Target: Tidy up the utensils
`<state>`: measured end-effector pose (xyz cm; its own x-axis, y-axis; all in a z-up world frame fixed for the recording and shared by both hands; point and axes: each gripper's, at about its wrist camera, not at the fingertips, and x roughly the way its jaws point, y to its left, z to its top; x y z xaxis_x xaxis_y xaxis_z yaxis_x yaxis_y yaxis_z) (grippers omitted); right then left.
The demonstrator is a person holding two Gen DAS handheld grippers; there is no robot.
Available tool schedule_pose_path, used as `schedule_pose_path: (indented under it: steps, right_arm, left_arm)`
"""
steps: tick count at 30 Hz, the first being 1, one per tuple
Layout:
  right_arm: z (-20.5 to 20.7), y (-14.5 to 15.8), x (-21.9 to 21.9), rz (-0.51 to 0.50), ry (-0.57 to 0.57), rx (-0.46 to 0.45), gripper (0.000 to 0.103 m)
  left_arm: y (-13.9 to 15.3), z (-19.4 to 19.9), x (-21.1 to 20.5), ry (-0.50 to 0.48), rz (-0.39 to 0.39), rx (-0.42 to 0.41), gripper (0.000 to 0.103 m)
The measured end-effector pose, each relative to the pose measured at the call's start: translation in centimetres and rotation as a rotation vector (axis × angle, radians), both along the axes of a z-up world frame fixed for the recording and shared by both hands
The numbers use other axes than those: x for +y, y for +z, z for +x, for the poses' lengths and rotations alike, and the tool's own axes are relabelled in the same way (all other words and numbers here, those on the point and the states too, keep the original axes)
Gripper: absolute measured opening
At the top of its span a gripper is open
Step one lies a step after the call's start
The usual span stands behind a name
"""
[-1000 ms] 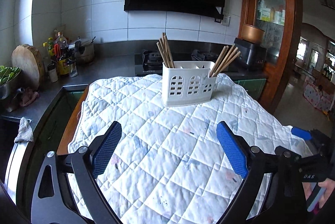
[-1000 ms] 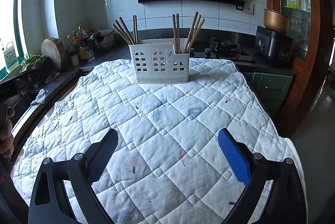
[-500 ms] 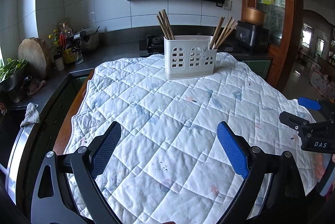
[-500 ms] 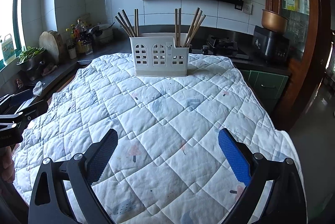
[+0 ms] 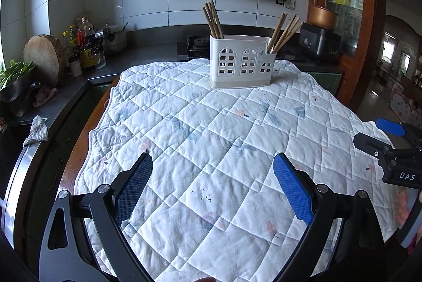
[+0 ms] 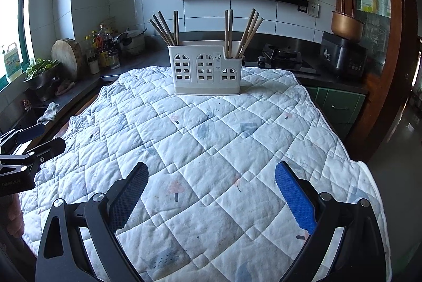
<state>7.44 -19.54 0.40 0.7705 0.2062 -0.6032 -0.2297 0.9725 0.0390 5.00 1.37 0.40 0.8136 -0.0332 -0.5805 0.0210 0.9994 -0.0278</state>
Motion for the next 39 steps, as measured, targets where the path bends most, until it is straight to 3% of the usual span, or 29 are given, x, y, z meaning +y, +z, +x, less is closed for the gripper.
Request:
schedule_pose_path:
  steps: [39]
  right_arm:
    - [-0.23,-0.1,0.57,0.008,0.012,-0.002,0.094]
  left_arm:
    - [0.06,-0.71,0.84,0.028,-0.035,-0.002,0.092]
